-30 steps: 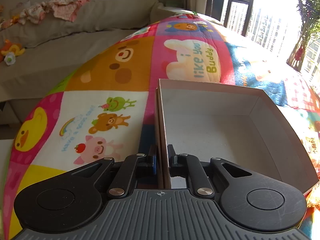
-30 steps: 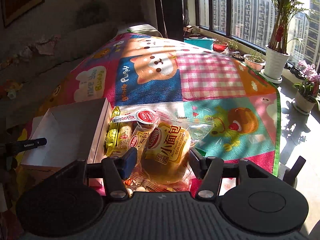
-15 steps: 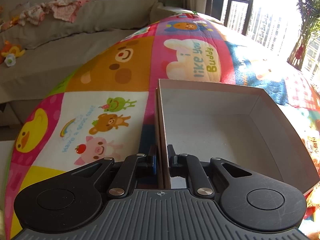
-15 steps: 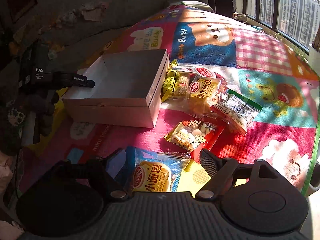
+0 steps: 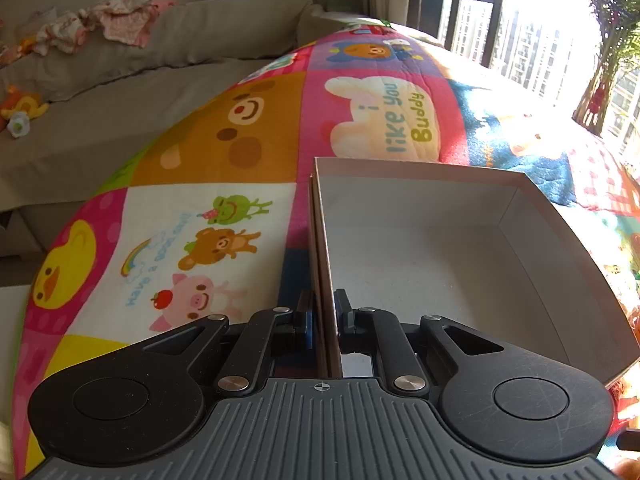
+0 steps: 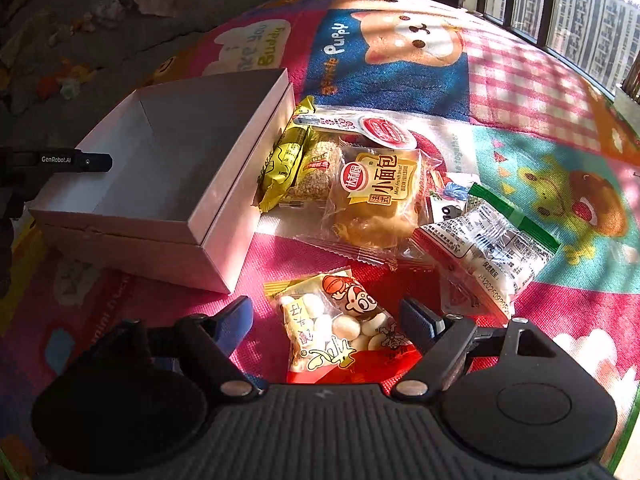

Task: Organize objects
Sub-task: 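Grasp the yellow bread-bun pack with the right gripper and lift it, then carry the bread-bun pack into the white box and open the right gripper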

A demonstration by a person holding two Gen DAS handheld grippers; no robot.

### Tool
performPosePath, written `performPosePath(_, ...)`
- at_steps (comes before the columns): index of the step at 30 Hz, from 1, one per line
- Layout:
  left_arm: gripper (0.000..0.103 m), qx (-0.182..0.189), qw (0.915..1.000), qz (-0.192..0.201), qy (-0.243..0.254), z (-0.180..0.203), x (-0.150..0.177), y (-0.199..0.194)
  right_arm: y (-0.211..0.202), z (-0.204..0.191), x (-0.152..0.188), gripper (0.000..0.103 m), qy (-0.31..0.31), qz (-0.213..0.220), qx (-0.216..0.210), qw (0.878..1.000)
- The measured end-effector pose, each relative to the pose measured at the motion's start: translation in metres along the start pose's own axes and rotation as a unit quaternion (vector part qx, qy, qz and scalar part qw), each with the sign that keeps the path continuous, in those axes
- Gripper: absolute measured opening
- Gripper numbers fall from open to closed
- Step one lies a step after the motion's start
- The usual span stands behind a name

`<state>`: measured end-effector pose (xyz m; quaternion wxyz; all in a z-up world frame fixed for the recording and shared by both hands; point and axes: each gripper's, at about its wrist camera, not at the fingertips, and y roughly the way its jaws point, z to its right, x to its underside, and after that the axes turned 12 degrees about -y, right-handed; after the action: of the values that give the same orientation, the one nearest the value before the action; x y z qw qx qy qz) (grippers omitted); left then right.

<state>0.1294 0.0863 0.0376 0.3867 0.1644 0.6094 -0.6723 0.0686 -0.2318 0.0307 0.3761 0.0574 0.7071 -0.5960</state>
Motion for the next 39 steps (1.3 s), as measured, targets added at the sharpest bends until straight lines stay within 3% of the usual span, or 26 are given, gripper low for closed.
performPosePath(9,0.012,-0.001,1.0,0.0,-0.002,0.001,0.001,-0.001,-0.045,-0.038,0.048,0.085,0.019,0.0,-0.033,0.999)
performPosePath(12,0.013,0.0,1.0,-0.001,-0.002,0.0,0.001,-0.003,-0.054,-0.049,0.053,0.086,0.012,0.005,-0.015,1.0)
performPosePath(15,0.013,0.002,1.0,0.0,-0.003,0.0,0.002,-0.003,-0.072,-0.058,0.057,0.089,-0.023,0.02,-0.006,1.0)
performPosePath(20,0.013,0.003,1.0,0.0,-0.007,-0.001,0.003,-0.004,-0.069,-0.083,0.066,0.092,-0.095,-0.011,-0.013,0.995)
performPosePath(23,0.013,0.003,1.0,0.0,-0.005,0.0,0.003,-0.004,-0.06,-0.096,0.067,0.08,-0.125,-0.025,0.018,0.992)
performPosePath(25,0.013,0.004,1.0,-0.001,-0.006,-0.001,0.003,-0.004,-0.061,-0.096,0.059,0.064,-0.112,-0.023,0.001,0.993)
performPosePath(33,0.013,0.007,0.9994,0.001,-0.033,-0.004,0.003,-0.004,-0.077,-0.092,-0.021,0.061,-0.061,0.049,-0.084,0.993)
performPosePath(37,0.013,0.005,0.9994,0.008,-0.034,-0.004,0.005,-0.005,-0.067,-0.089,-0.069,0.062,-0.054,0.089,-0.058,0.993)
performPosePath(39,0.013,0.009,0.9992,0.009,-0.039,-0.006,0.005,-0.005,-0.05,-0.084,-0.093,0.062,-0.036,0.088,-0.05,0.994)
